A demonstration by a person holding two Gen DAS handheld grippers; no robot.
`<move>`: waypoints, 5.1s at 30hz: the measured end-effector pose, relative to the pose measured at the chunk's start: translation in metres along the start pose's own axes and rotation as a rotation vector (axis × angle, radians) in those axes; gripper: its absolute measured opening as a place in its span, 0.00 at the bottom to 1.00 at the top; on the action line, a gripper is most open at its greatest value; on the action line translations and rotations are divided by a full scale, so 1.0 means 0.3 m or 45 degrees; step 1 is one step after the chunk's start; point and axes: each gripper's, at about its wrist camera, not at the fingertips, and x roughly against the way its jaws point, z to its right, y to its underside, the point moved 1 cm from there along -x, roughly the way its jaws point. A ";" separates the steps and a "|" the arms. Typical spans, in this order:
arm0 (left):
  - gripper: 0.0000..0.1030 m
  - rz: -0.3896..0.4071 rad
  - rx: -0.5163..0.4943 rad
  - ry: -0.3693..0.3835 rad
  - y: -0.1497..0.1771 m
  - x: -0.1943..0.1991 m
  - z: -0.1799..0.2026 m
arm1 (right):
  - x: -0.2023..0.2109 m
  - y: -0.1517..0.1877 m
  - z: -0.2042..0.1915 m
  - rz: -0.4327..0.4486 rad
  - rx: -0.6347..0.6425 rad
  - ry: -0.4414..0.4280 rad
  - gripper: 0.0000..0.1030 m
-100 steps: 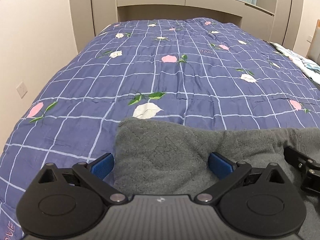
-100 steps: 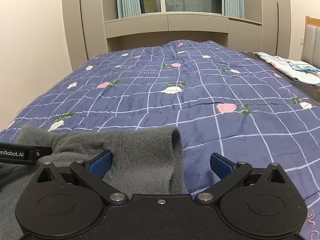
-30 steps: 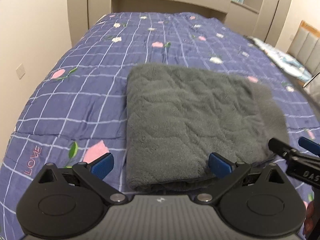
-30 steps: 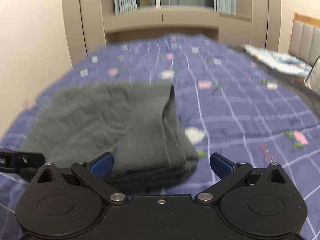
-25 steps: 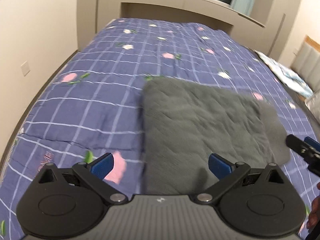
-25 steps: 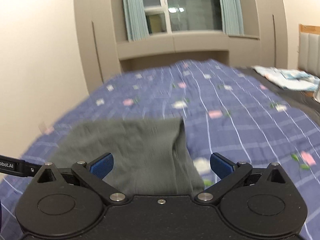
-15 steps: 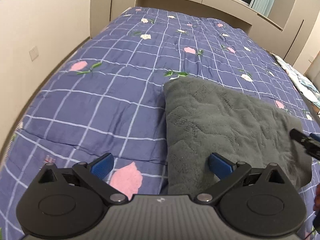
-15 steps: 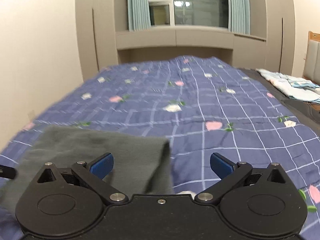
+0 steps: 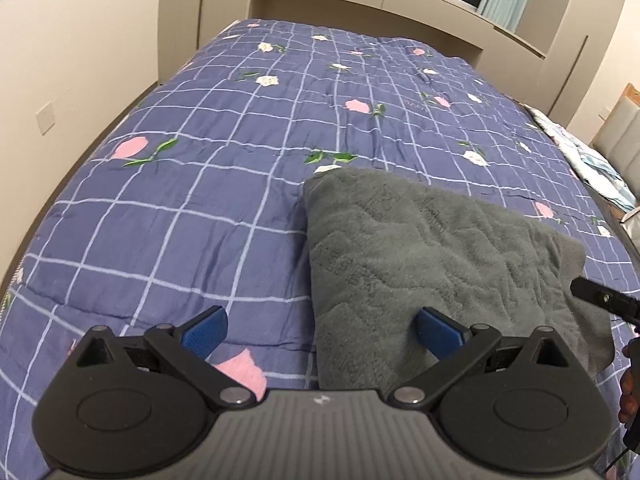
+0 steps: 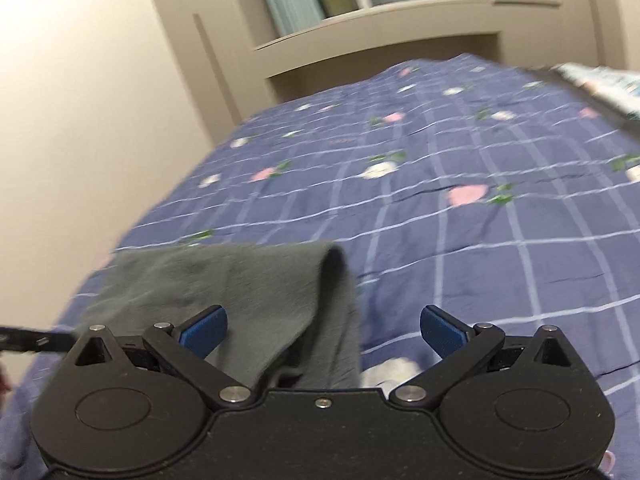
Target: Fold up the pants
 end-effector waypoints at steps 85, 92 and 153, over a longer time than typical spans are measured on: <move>0.66 -0.247 0.099 0.247 -0.049 0.016 0.023 | 0.065 -0.004 -0.191 -0.262 -0.153 -0.348 0.54; 0.66 -0.184 0.131 0.169 -0.061 0.153 -0.115 | 0.070 0.012 -0.350 -0.270 -0.145 -0.442 0.54; 1.00 0.440 -0.040 -0.301 0.428 0.771 -0.221 | 0.518 0.352 -0.836 0.089 0.287 -0.155 1.00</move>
